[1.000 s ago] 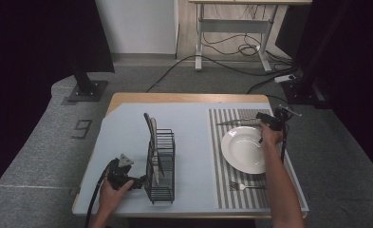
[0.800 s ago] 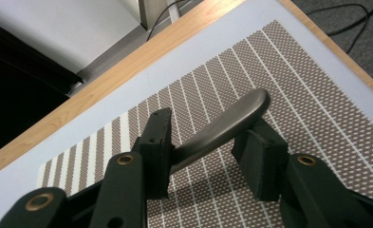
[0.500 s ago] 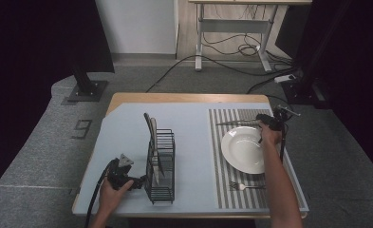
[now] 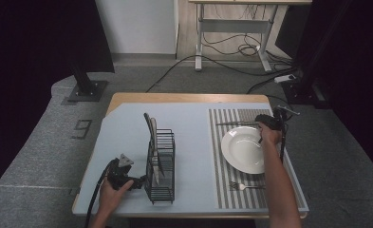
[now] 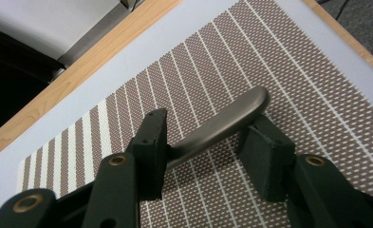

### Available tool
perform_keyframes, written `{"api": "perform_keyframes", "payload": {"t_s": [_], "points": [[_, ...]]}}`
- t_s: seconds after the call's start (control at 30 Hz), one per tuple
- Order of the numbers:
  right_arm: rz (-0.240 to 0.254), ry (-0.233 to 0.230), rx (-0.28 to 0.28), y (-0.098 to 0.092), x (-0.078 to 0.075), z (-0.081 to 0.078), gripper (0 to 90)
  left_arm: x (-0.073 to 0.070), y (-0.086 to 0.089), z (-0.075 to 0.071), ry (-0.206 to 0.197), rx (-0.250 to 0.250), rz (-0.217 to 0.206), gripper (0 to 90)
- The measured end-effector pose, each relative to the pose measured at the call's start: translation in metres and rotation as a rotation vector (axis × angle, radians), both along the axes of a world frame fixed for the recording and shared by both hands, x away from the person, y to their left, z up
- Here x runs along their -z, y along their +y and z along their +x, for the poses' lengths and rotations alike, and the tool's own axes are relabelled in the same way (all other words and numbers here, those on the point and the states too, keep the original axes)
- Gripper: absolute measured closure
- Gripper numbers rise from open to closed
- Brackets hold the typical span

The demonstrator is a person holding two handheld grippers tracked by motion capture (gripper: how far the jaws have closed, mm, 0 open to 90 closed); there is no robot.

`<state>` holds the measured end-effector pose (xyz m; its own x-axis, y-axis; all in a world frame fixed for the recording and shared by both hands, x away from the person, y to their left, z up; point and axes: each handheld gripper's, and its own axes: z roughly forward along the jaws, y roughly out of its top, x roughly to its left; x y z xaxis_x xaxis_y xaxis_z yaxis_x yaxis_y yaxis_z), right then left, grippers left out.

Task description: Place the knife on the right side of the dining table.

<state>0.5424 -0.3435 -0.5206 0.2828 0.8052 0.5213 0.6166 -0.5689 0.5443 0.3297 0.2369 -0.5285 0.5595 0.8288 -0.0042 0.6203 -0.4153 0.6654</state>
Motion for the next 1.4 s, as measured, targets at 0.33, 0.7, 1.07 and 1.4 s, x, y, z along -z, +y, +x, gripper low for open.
{"api": "perform_keyframes", "payload": {"t_s": [0.33,0.7,1.07,1.4], "points": [[-0.029,0.012,-0.024,0.001,-0.002,-0.001,50.7,0.000,0.000,0.000,0.000,0.000,0.000,0.6],[-0.042,-0.083,-0.107,-0.005,-0.026,-0.008,45.7,0.000,0.000,0.000,0.000,0.000,0.000,0.6],[-0.072,-0.056,-0.202,0.002,-0.025,0.005,45.7,0.000,0.000,0.000,0.000,0.000,0.000,0.6],[-0.155,0.012,-0.277,0.019,-0.022,0.026,45.3,0.000,0.000,0.000,0.000,0.000,0.000,0.6]]}}
